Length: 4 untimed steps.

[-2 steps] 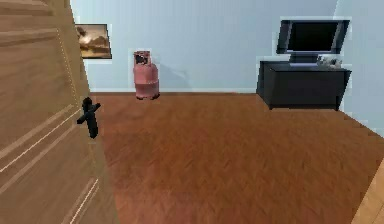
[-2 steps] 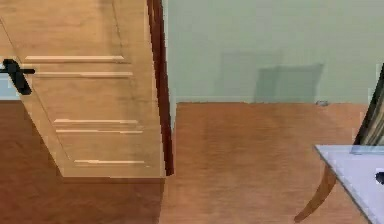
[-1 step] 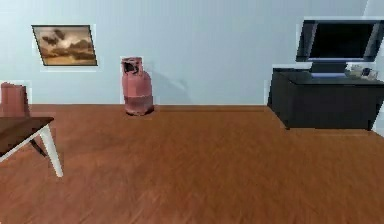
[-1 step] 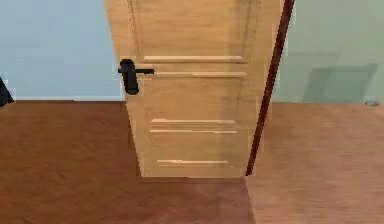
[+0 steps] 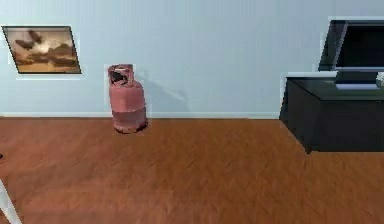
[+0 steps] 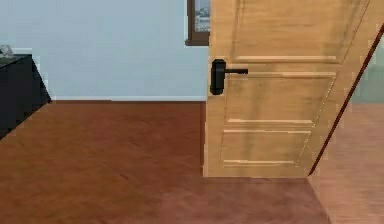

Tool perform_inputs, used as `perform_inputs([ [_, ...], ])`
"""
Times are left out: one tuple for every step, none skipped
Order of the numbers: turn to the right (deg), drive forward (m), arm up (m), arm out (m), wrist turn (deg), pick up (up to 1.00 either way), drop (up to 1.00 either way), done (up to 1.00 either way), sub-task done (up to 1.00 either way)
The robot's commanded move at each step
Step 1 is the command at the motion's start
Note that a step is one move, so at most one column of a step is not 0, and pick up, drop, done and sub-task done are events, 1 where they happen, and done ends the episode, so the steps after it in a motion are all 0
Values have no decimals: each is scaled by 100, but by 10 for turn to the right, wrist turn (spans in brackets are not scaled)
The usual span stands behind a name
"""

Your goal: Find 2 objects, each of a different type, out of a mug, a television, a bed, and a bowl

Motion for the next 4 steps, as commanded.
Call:
perform_inputs([
  [-450,0,0,0,0,0,0,0,0],
  [-150,0,0,0,0,0,0,0,0],
  [0,10,0,0,0,0,0,0,0],
  [330,0,0,0,0,0,0,0,0],
])
